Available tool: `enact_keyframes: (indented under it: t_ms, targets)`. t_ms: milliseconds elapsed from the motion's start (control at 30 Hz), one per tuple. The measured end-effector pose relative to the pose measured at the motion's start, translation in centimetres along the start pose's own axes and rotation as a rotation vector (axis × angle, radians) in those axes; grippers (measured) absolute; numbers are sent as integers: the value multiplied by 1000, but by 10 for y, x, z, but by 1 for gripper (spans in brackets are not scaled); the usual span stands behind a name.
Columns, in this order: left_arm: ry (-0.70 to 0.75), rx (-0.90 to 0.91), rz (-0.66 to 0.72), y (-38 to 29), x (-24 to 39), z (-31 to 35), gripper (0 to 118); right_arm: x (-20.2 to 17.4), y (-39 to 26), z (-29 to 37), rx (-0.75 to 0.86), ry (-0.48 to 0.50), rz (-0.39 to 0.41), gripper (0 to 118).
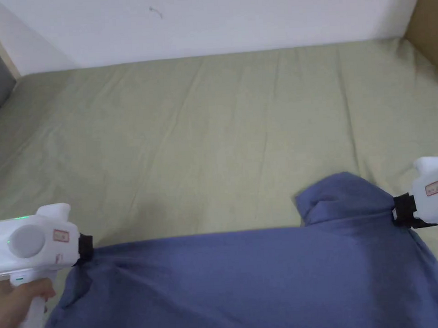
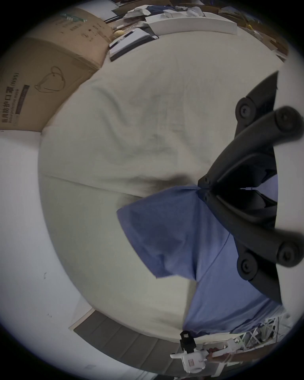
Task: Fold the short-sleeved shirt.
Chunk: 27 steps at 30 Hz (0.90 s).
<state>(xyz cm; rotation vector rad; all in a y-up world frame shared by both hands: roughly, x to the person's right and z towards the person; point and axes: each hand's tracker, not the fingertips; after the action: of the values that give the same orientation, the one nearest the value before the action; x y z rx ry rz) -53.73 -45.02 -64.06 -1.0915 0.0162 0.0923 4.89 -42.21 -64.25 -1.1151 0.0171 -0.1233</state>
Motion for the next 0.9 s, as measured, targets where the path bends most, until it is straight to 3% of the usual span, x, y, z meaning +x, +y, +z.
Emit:
enact_keyframes:
  t_ms: [100, 233, 467, 600, 633, 700, 767, 800, 833, 867, 900]
  targets:
    - [-26, 44, -39, -12, -9, 36, 0, 0, -8, 36, 45, 12, 44, 0]
    - [-74, 124, 13, -38, -30, 90, 0, -6, -38, 87, 99, 23, 106, 0]
    - [-45, 146, -23, -125, -42, 150, 0, -9, -150, 151, 73, 61, 159, 0]
    - [-54, 93, 8, -186, -49, 157, 0, 6, -229, 162, -1, 88, 82, 0]
    - [-57, 67, 48, -202, -52, 153, 0, 11, -250, 157, -38, 79, 17, 0]
    - [-74, 19, 106, -225, -58, 140, 4, 18, -281, 139, -96, 110, -18, 0]
    - [-89, 26, 133, -243, -61, 129, 37, 15, -302, 119, -113, 88, 22, 6]
    - [-52, 8, 152, -248, -61, 128, 46, 14, -310, 112, -105, 85, 12, 10]
    - [-22, 10, 142, -254, -62, 124, 46, 13, -314, 110, -101, 78, -9, 10]
    - [-14, 22, 127, -257, -64, 121, 68, 12, -313, 111, -98, 70, -17, 30]
    - [-4, 43, 132, -259, -68, 123, 83, 11, -312, 113, -75, 88, -38, 57]
